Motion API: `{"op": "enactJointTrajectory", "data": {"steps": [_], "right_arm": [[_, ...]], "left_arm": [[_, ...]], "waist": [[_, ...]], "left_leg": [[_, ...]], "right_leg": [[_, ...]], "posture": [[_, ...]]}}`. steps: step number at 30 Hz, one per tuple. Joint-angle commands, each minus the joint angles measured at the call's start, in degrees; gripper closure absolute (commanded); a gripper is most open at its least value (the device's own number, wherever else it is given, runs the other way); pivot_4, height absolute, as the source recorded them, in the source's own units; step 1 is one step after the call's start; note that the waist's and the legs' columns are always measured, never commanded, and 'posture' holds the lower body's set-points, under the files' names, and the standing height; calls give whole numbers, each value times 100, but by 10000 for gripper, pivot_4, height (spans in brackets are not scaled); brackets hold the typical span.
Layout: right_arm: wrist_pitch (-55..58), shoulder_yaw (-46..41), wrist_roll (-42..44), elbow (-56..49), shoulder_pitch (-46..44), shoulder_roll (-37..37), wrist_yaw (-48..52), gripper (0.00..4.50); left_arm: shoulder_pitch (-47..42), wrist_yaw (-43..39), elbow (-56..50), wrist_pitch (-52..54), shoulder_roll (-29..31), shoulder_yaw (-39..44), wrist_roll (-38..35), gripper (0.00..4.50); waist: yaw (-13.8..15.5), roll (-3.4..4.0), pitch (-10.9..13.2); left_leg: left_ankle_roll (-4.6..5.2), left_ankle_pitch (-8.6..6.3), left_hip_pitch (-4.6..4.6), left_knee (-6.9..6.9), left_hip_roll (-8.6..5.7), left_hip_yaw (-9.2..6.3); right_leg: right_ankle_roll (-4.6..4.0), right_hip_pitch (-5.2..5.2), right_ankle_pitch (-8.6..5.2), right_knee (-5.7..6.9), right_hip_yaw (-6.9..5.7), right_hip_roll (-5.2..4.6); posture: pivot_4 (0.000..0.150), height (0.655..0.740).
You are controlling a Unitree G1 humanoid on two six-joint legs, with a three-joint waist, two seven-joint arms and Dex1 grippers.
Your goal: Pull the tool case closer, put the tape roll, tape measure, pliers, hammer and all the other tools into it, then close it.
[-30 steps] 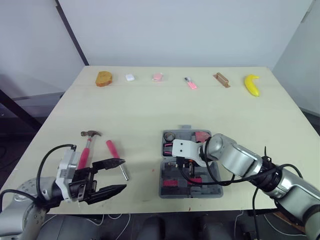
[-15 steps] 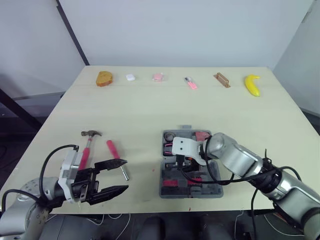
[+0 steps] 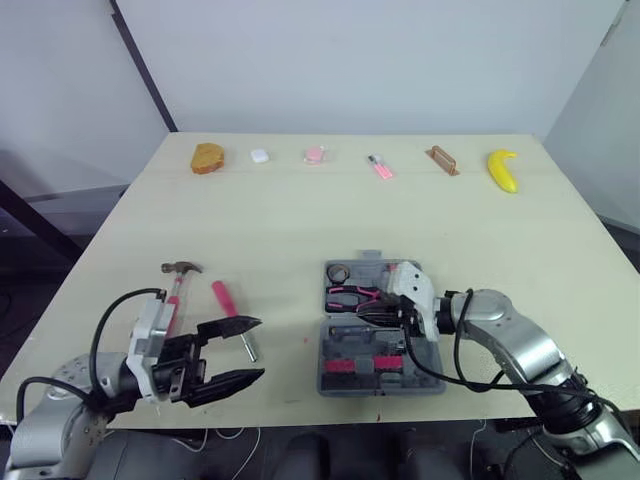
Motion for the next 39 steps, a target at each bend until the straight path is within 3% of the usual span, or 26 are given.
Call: {"op": "enactJointTrajectory", "data": {"steps": [1, 14, 17, 19, 23, 27, 31, 35, 38, 39], "right_arm": [[-497, 97, -179, 186, 94, 46, 28, 44509], [-1171, 794, -1377, 2034, 0, 101, -54, 44509], [-924, 978, -1503, 2423, 47, 134, 21, 44509], [-764, 862, -1333, 2477, 110, 265, -14, 44509], [-1111, 191, -674, 1788, 298, 424, 60, 44509], [-1133, -446, -1, 882, 562, 505, 77, 44509], [-1295, -1076, 570, -174, 1242, 253, 150, 44509], [-1123, -1767, 984, -419, 1710, -27, 43, 44509], [-1423, -2385, 975, -326, 2366, -491, 166, 36797], [-1556, -2678, 1055, -257, 2688, -640, 262, 32295]], "left_arm": [[-28, -14, -106, -52, 11, 38, -28, 0], [-31, 79, -129, -85, -68, -59, 49, 0], [-6, 102, -152, -93, -108, -92, 73, 0], [25, 122, -169, -93, -131, -103, 75, 0], [211, 274, -144, -60, -178, -44, 90, 0], [399, 606, -63, -124, -377, 70, 116, 0], [670, 1463, -29, -66, -896, 396, 70, 0], [854, 2197, 51, -284, -1277, 631, 323, 0], [1159, 2533, 74, -300, -1439, 804, 391, 0], [1287, 2617, 83, -292, -1492, 877, 378, 0]], "waist": [[1, 0, 0], [-12, -14, -18], [-9, -46, -49], [-11, -46, -63], [10, -58, -91], [34, -34, -74], [33, -24, -68], [44, -29, -69], [108, -27, -68], [118, -29, -68]], "left_leg": [[0, 0, 0, 0, 0, 1], [0, 0, 6, 1, -1, 3], [-1, 1, 35, 1, 2, 4], [0, -1, 105, -4, 3, 6], [0, -1, 138, -10, 7, 4], [0, -1, 99, -4, 0, 9], [0, -1, 92, -8, 1, 7], [0, -2, 91, -15, 3, 4], [0, -2, 91, -13, 2, 6], [0, -2, 91, -14, -1, 11]], "right_leg": [[0, 0, 0, 0, 0, 0], [0, 3, 0, 3, 4, 1], [-3, 16, -1, 26, 8, 5], [-6, 82, -4, 20, 9, 4], [-28, 108, -17, 15, 8, 3], [-3, 87, -3, 6, 11, -11], [-2, 82, -3, 5, 8, -14], [-2, 84, -2, -8, 5, -12], [-3, 86, -3, -11, 7, -14], [-2, 87, -3, -17, 9, -18]], "posture": [[1500, 7400], [1500, 7400], [1500, 7400], [1500, 7400], [1500, 7400], [1500, 7400], [1500, 7400], [1500, 7400], [1500, 7400], [1500, 7400]]}}
